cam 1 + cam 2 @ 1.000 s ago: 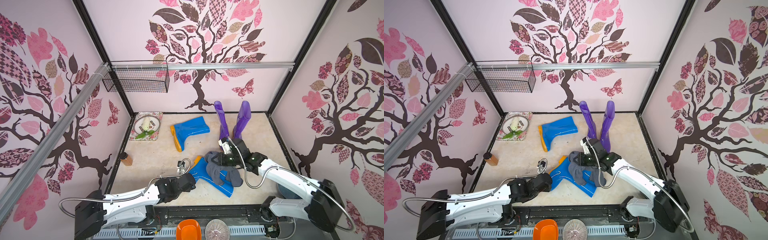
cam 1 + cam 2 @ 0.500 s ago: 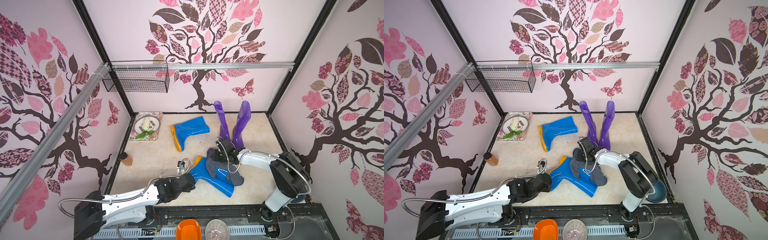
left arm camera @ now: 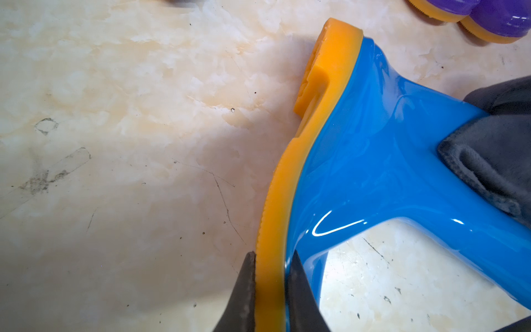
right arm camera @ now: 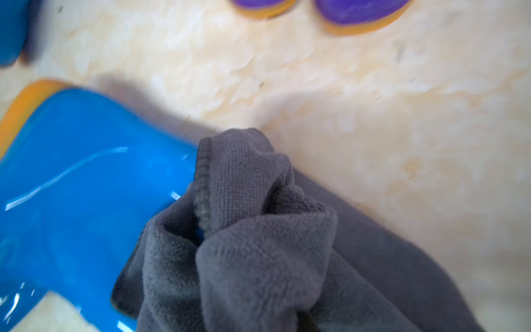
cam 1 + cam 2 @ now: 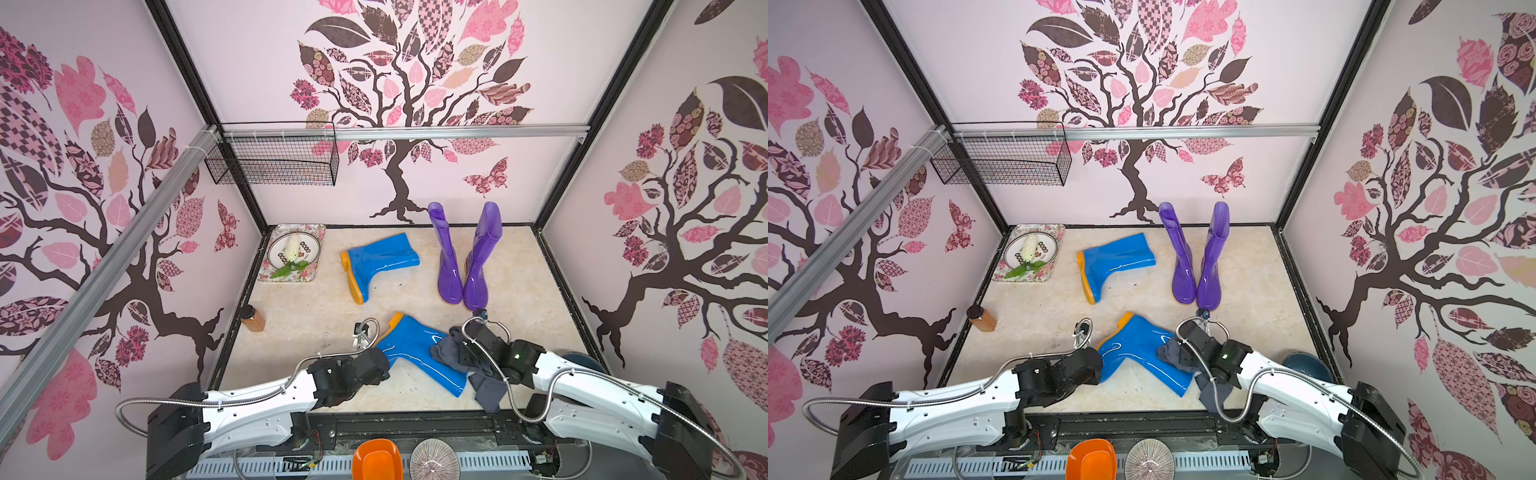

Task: Wipe the rubber boots with a cloth
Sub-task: Wipe the dirt off the rubber boot.

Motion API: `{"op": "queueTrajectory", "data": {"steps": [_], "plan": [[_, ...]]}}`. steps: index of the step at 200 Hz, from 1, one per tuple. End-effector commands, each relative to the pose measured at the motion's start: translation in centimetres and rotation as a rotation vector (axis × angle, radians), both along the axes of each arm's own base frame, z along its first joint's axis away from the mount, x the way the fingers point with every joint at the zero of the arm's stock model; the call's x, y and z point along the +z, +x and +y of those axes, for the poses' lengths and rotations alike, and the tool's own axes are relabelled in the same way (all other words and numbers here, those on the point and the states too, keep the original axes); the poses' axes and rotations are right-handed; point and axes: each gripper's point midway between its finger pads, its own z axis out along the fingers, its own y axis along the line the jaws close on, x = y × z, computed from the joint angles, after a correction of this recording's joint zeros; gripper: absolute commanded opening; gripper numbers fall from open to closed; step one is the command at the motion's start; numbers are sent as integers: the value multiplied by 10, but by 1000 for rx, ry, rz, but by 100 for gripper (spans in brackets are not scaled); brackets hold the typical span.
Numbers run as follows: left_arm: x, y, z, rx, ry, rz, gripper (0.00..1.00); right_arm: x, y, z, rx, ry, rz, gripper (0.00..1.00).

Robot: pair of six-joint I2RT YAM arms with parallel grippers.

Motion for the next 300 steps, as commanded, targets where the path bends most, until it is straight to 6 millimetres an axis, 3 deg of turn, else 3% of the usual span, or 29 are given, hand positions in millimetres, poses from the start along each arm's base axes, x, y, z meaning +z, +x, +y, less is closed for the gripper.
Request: {"op": "queueTrajectory", "data": {"steps": [1, 14, 27, 47, 74, 94, 126, 149, 165, 184, 203, 227, 242, 264, 282, 300], "plan": [[-16, -1, 29, 33, 147, 18, 4, -2, -25, 46, 104, 103, 85, 0], [-15, 0, 27, 28, 149, 18, 5, -3, -33, 67, 180, 146, 97, 0], [-15, -1, 27, 28, 155, 22, 5, -5, -37, 77, 216, 175, 121, 0], [-17, -3, 25, 18, 146, 32, 6, 6, -50, 92, 335, 247, 114, 0], [-20, -2, 23, 16, 153, 38, 7, 2, -73, 88, 458, 192, 146, 0], [-19, 0, 23, 19, 174, 36, 7, -9, -81, 56, 427, 20, 148, 0], [-18, 2, 22, 14, 182, 27, 9, -36, -93, 4, 270, -94, 239, 0], [-14, 3, 21, 8, 189, 20, 11, -30, -92, -26, 178, -180, 237, 0], [-8, 5, 21, -7, 205, 6, 14, -3, -88, -32, 149, -154, 196, 0], [5, 9, 22, -23, 237, -28, 25, 64, -73, -32, 118, -43, 62, 0], [24, 14, 18, -61, 250, -67, 44, 137, -57, -38, 96, 61, -109, 0], [56, 16, 3, -149, 250, -145, 46, 200, -42, -53, 72, 80, -266, 0], [78, 13, -17, -253, 248, -223, 56, 229, -34, -62, 49, 50, -337, 0], [99, -6, -58, -475, 275, -316, 60, 266, -25, -83, -17, 15, -433, 0], [95, -25, -92, -659, 396, -355, 60, 295, -21, -100, -68, 28, -516, 0], [74, -39, -120, -822, 529, -355, 60, 319, -20, -113, -111, 47, -565, 0]]}}
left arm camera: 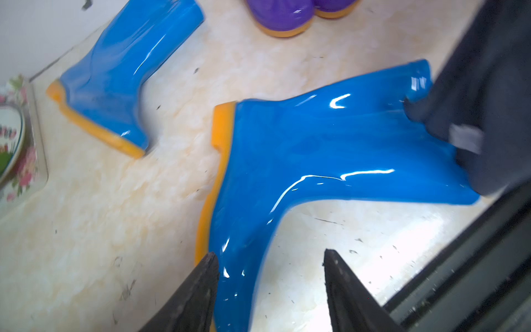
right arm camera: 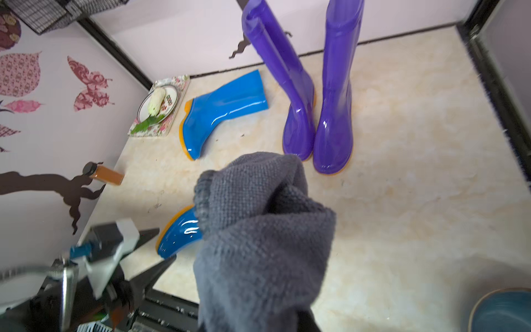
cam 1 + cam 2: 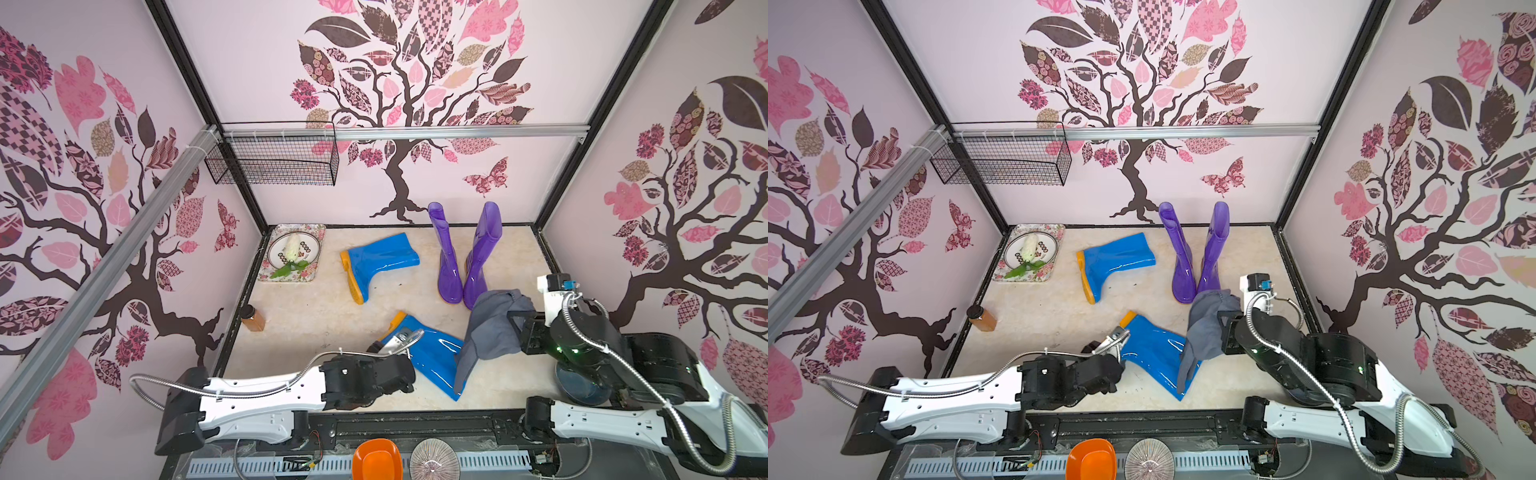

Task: Wipe the rubber boots with a cloth
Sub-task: Adjust the rubber boot at the center of the board.

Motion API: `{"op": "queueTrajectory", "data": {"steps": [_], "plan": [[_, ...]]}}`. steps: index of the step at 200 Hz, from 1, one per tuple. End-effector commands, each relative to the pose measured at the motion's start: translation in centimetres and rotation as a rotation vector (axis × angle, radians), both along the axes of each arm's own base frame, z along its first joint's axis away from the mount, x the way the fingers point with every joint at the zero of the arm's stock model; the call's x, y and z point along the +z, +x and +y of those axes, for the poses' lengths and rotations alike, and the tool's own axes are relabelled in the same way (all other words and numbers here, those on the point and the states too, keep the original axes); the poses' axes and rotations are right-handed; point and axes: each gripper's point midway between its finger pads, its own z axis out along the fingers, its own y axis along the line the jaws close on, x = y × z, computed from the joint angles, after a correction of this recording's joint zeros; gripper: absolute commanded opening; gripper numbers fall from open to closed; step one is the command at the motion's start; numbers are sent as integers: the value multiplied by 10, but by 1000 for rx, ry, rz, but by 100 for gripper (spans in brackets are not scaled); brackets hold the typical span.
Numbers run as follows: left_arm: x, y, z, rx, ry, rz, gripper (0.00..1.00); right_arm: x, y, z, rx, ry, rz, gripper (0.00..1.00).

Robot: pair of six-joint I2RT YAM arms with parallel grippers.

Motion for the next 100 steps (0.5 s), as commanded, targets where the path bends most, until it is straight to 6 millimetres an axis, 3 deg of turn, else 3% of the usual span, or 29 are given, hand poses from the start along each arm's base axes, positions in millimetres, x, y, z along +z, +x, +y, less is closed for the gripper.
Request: {"op": "queueTrajectory", "data": {"steps": [1, 13, 40, 80, 100], "plan": [[-9, -11, -36, -220, 192, -84, 60, 33, 6, -38, -114, -36, -111, 0], [-25, -16, -51, -295, 254, -80, 60, 46, 6, -44, -122, -15, -137, 0], [-37, -21, -86, -427, 264, -104, 63, 68, 3, -59, -139, 18, -178, 0], [-69, -37, -120, -598, 298, -70, 65, 76, -1, -72, -144, 14, -193, 0], [-75, -45, -134, -667, 270, -64, 67, 80, -2, -78, -148, 26, -205, 0]]}}
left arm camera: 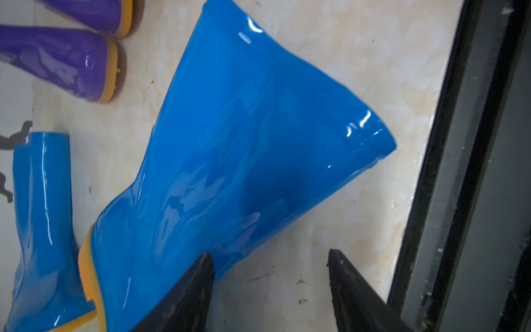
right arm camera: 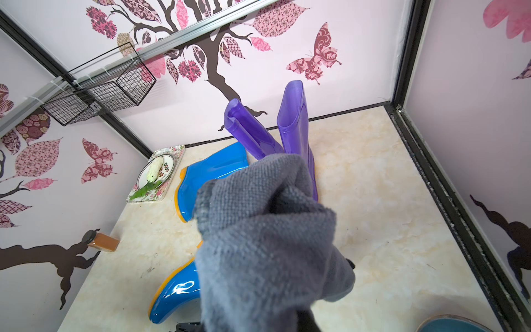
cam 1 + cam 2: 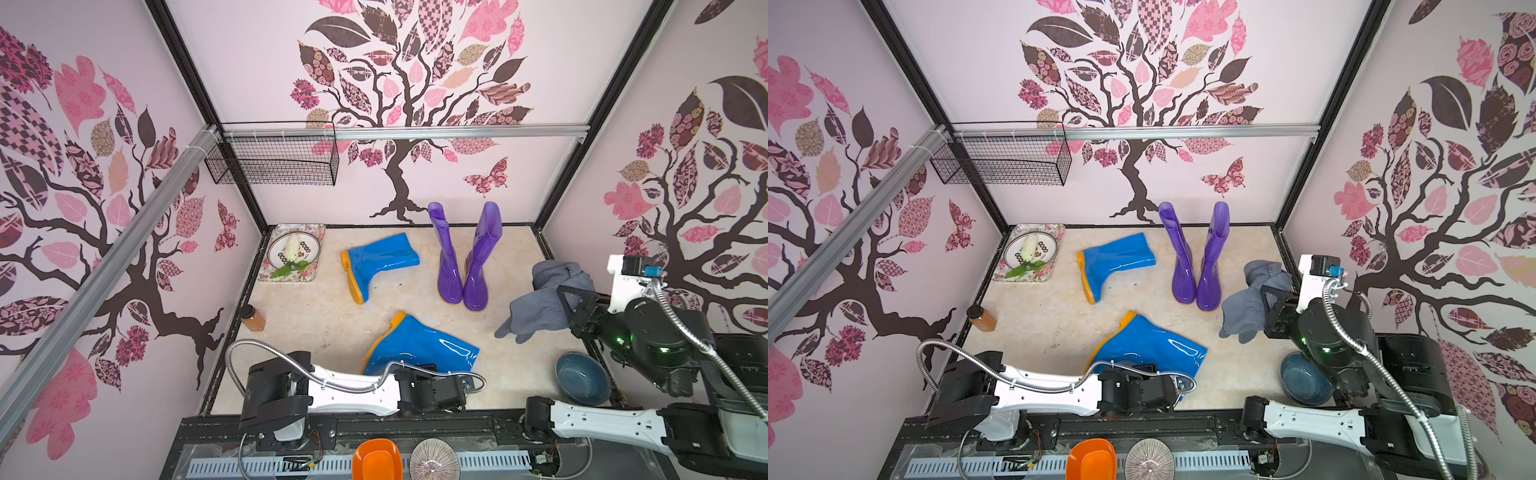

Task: Wipe the rubber boots with a cloth
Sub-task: Adjust the rubber boot at the center of the board.

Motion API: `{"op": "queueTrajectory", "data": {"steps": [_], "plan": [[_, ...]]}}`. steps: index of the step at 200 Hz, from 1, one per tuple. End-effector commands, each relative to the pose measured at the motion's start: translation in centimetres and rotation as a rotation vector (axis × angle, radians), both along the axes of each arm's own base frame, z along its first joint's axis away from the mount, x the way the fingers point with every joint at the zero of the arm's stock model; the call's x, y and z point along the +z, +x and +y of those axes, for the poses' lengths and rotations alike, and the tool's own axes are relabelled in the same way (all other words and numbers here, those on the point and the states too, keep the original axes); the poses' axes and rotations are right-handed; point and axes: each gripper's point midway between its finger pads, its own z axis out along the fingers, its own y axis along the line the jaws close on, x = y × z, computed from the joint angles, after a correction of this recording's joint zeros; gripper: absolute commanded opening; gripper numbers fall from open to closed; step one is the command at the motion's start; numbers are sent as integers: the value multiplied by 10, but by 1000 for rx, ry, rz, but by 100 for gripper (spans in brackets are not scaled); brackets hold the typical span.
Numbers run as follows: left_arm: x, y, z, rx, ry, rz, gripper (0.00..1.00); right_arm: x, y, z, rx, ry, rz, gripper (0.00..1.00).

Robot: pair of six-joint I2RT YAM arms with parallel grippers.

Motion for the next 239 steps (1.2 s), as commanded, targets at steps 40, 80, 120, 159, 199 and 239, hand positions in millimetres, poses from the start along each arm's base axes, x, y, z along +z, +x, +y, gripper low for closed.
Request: {"op": "queueTrajectory", "data": {"steps": [40, 80, 120, 159, 199, 239], "plan": [[-12, -14, -52, -212, -63, 2, 69, 8, -1, -13, -17, -21, -38, 0], [-32, -9, -65, -225, -32, -20, 66, 8, -2, -11, -1, -17, -40, 0], [-43, 3, -71, -205, -7, -54, 50, 8, -5, -16, 7, 5, -37, 0], [-10, 24, -74, -151, -30, -139, 10, 9, -7, -21, 9, 24, -38, 0], [107, 55, -88, -74, -204, -271, 0, 19, -8, -32, -19, 44, -63, 0], [236, 76, -87, 28, -441, -347, 0, 29, -11, -51, -57, 78, -99, 0]]}}
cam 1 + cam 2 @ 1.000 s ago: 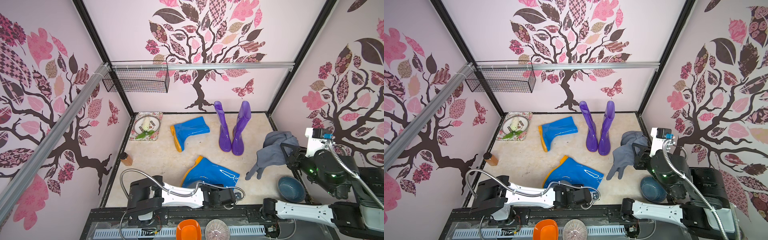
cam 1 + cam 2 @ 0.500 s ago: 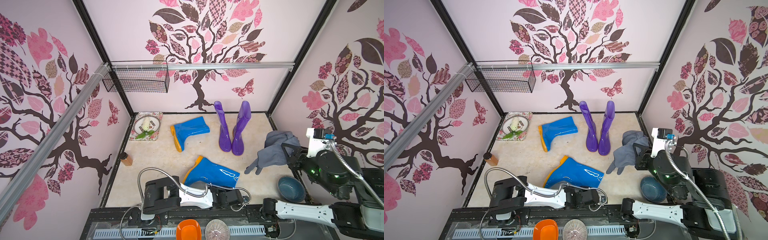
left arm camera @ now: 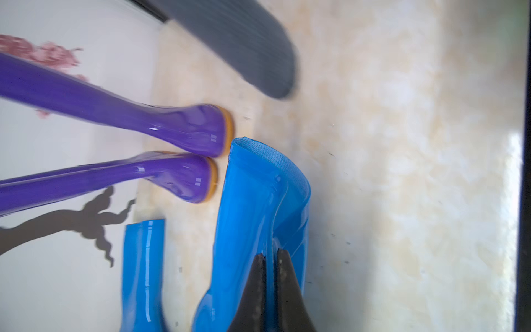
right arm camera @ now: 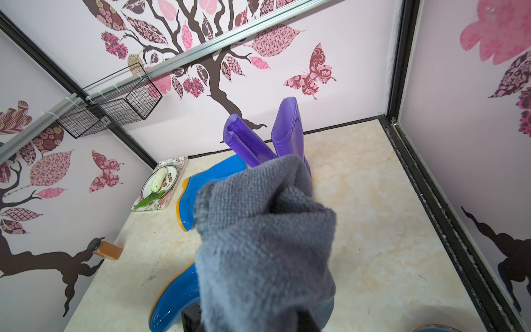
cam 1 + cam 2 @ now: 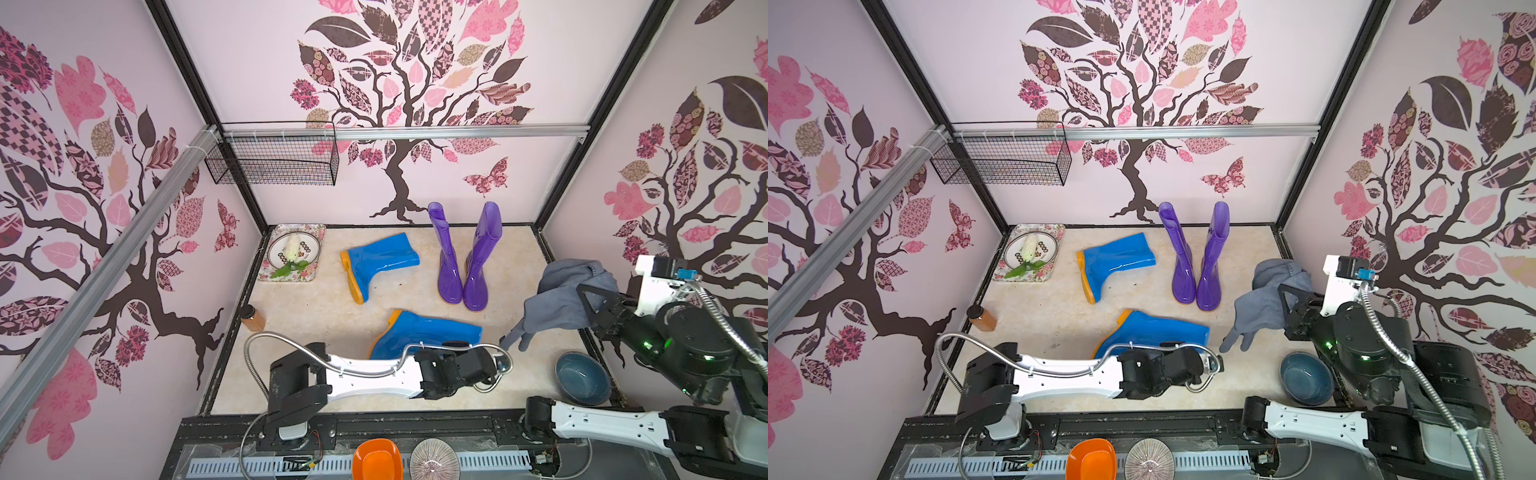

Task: Wipe the rubber boots with a cloth
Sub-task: Adjust the rubber boot at the center of the board.

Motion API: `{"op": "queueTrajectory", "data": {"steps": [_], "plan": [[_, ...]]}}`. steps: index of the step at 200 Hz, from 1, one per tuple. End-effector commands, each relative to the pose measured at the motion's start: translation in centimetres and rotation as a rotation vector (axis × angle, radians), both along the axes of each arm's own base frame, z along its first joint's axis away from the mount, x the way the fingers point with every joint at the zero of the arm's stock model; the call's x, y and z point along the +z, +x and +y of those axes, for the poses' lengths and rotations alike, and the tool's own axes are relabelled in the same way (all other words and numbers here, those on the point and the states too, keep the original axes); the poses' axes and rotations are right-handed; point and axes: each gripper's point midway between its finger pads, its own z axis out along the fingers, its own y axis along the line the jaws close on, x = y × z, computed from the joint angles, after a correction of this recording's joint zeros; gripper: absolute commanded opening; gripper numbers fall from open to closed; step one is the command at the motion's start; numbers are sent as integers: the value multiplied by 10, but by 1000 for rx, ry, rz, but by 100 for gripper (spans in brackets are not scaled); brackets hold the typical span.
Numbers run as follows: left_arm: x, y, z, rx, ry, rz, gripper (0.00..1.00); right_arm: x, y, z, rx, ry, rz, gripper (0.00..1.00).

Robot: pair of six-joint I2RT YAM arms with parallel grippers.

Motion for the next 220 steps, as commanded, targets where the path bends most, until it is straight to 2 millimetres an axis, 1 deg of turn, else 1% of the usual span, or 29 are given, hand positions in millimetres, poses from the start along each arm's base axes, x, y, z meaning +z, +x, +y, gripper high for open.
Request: {"op": "queueTrajectory", "data": {"steps": [1, 10, 23, 27, 39, 47, 62, 80, 93, 116, 125, 134, 145, 154, 166, 174, 182, 199, 210, 220], "plan": [[122, 12, -4, 49, -262, -80, 0, 11, -3, -23, -48, 38, -41, 0], [142, 17, 1, 81, -311, -93, 0, 13, -4, -25, -46, 43, -46, 0], [164, 25, 12, 143, -395, -96, 0, 15, -5, -24, -34, 46, -49, 0], [167, 27, 16, 153, -418, -84, 0, 15, -5, -23, -29, 45, -49, 0], [164, 37, 28, 218, -487, -60, 0, 13, -4, -17, -13, 32, -47, 0], [154, 45, 36, 267, -506, -54, 0, 10, -3, -9, 4, 17, -42, 0], [122, 63, 54, 391, -534, -15, 0, -1, 0, 5, 30, -15, -25, 0], [72, 77, 69, 522, -537, 62, 0, -20, 4, 24, 62, -47, 5, 0], [40, 84, 79, 608, -532, 97, 0, -37, 5, 42, 101, -63, 32, 0], [-17, 92, 97, 734, -539, 196, 0, -67, 7, 66, 152, -72, 86, 0], [-35, 96, 107, 783, -542, 220, 0, -82, 6, 78, 182, -68, 110, 0], [-50, 103, 121, 838, -538, 228, 0, -98, 4, 94, 233, -65, 138, 0], [-60, 110, 138, 891, -540, 230, 0, -120, 1, 114, 295, -68, 174, 0], [-67, 112, 150, 919, -544, 234, 0, -143, -1, 131, 349, -85, 210, 0], [-70, 108, 157, 932, -555, 246, 0, -171, -6, 156, 429, -103, 255, 0], [-73, 105, 160, 940, -565, 265, 0, -185, -7, 169, 465, -105, 274, 0], [-76, 102, 164, 950, -575, 278, 0, -197, -6, 176, 474, -104, 283, 0], [-84, 97, 179, 981, -594, 279, 0, -222, 1, 184, 448, -101, 290, 0], [-88, 93, 185, 992, -611, 294, 0, -249, 4, 193, 458, -123, 322, 0], [-90, 89, 188, 987, -627, 314, 0, -276, 6, 200, 470, -148, 398, 0]]}}
